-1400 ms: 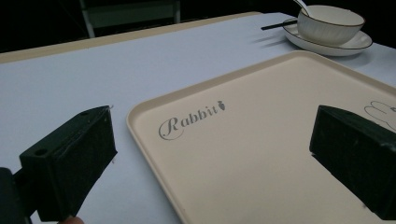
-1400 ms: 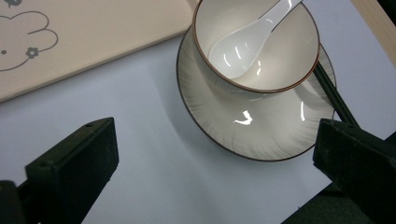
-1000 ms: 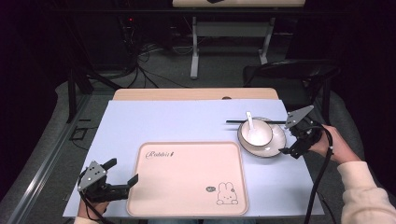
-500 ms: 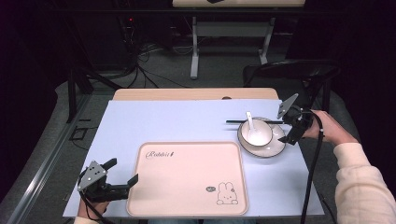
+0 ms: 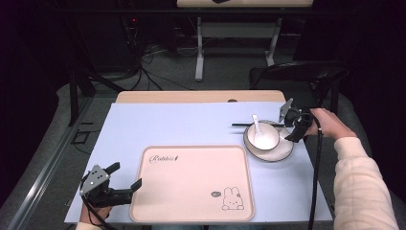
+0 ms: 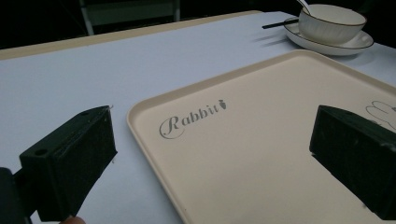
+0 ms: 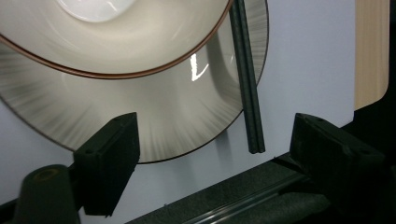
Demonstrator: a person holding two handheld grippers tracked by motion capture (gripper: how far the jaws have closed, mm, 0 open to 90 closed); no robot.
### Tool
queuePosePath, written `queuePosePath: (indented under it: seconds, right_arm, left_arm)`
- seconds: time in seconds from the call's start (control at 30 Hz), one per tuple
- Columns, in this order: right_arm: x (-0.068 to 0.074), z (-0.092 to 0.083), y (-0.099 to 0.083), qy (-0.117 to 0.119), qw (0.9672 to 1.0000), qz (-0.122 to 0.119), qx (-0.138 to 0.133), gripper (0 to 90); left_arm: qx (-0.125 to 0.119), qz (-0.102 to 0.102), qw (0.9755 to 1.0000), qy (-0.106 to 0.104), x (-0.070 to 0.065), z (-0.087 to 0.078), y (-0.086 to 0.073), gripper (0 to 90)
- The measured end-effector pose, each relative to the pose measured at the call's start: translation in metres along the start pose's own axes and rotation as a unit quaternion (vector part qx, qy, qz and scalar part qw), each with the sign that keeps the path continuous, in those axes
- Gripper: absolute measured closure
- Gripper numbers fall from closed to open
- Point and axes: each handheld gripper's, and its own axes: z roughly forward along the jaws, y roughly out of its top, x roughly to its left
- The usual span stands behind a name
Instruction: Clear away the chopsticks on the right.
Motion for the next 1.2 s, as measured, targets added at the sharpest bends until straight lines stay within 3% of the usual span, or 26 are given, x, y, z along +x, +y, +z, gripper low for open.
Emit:
queuePosePath:
  seconds: [0.03,0.2,0.27,0.33,0.37,0.6,0.67,0.7,0.73,0.77,0.93,1.03,1.2]
  right_arm:
    - [-0.001,0.006,0.002,-0.009,0.9999,-0.004,0.006,23.8]
    - [-0.007,0.013,0.006,-0.006,0.9999,0.004,-0.008,34.6]
    - [-0.015,0.013,0.009,-0.015,0.9999,0.0,-0.004,42.0]
    - [-0.014,0.016,0.009,-0.019,0.9998,0.001,-0.007,44.4]
    - [-0.014,0.018,0.01,-0.013,0.9999,0.004,0.008,48.5]
    - [-0.016,0.03,0.014,-0.017,0.9997,-0.018,0.001,63.6]
    - [-0.014,0.034,0.016,-0.013,0.9997,-0.015,0.016,66.8]
    - [-0.017,0.035,0.017,-0.011,0.9993,-0.031,0.016,67.9]
    - [-0.012,0.035,0.017,-0.008,0.9995,-0.001,0.03,68.9]
    - [-0.015,0.039,0.018,-0.017,0.9994,-0.021,0.019,70.0]
    - [-0.016,0.046,0.019,-0.011,0.9993,-0.027,0.025,72.8]
    - [-0.016,0.045,0.02,-0.013,0.9993,-0.018,0.029,73.9]
    - [-0.016,0.044,0.021,-0.01,0.9989,-0.033,0.032,77.8]
  left_arm:
    - [0.0,0.0,1.0,0.0,0.0,0.0,0.0,0.1]
    - [0.001,0.0,1.0,-0.001,0.001,0.0,0.0,0.1]
    - [0.0,-0.001,1.0,0.0,0.001,0.0,0.0,0.1]
    - [-0.001,-0.002,1.0,0.001,0.001,-0.001,0.0,0.1]
    - [-0.001,-0.003,1.0,0.001,0.001,-0.001,-0.001,0.1]
    - [-0.002,-0.003,1.0,0.0,0.001,-0.001,-0.001,0.1]
    - [-0.001,-0.003,1.0,0.0,0.001,-0.001,-0.001,0.1]
    - [-0.001,-0.003,1.0,0.0,0.001,-0.001,-0.001,0.1]
    - [-0.001,-0.003,1.0,0.0,0.001,-0.001,-0.001,0.1]
    - [-0.001,-0.003,1.0,0.0,0.001,-0.001,-0.001,0.1]
    - [-0.001,-0.004,1.0,0.0,0.001,-0.001,-0.001,0.1]
    - [-0.002,-0.004,1.0,0.0,0.001,-0.001,-0.001,0.1]
    - [-0.001,-0.004,1.0,0.001,0.001,-0.001,-0.001,0.1]
